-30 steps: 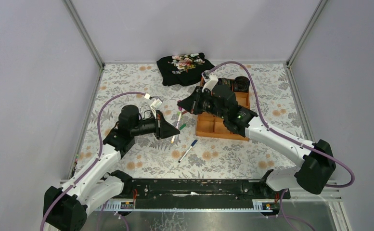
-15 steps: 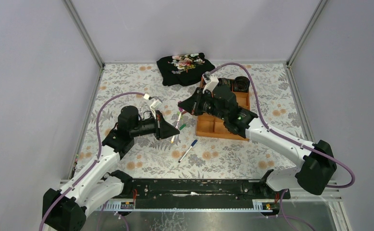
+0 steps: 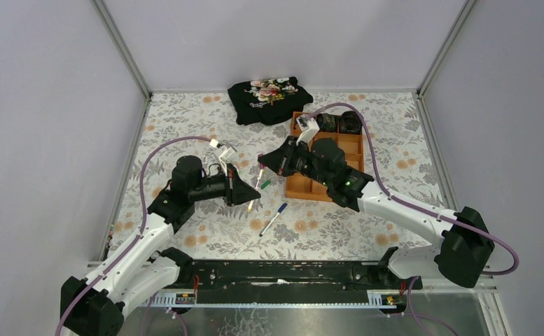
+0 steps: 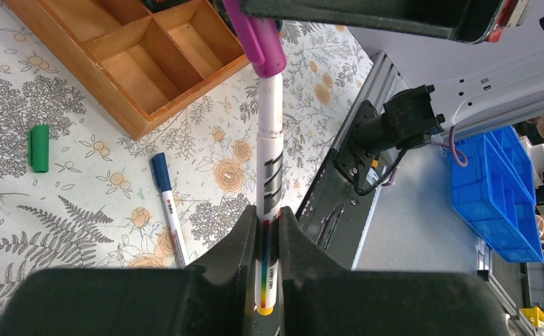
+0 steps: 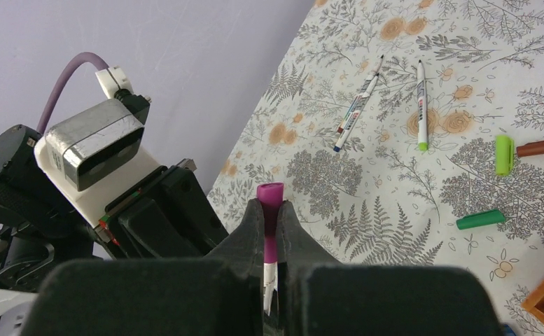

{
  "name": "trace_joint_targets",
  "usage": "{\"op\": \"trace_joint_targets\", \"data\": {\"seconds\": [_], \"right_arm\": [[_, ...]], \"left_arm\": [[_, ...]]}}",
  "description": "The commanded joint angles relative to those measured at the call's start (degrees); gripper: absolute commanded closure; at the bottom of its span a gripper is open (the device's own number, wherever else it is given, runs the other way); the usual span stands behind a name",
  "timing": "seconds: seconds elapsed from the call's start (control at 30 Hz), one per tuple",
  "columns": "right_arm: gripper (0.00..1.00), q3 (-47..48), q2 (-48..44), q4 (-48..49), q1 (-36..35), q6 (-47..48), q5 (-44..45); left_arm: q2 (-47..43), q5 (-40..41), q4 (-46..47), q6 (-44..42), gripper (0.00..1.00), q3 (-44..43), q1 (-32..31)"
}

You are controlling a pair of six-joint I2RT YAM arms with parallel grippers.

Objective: Insert the pens into the pen caps

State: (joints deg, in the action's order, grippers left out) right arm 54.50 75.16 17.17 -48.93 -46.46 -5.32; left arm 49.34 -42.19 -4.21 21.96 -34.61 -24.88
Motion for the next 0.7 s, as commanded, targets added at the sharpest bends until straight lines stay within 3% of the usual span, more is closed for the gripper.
{"op": "trace_joint_targets", "data": {"seconds": [0.0,0.33,0.67], "right_arm": [[1.0,-1.9,-0.8,3.0,-3.4,-1.6,-0.8],[1.0,-7.5,-2.6,8.5,-8.4,-2.2,5.7],[1.0,-9.9,-0.7,9.6,-12.9,-2.3,4.5]], "left_arm": [[-1.3,4.4,2.3,-0.9,1.0,-0.5,0.3],[-3.2,8.9,1.0,-1.0,1.0,-0.7,0.8],[-4.6,7.2,2.9,-0.5,1.0,-0.5,3.0]]}}
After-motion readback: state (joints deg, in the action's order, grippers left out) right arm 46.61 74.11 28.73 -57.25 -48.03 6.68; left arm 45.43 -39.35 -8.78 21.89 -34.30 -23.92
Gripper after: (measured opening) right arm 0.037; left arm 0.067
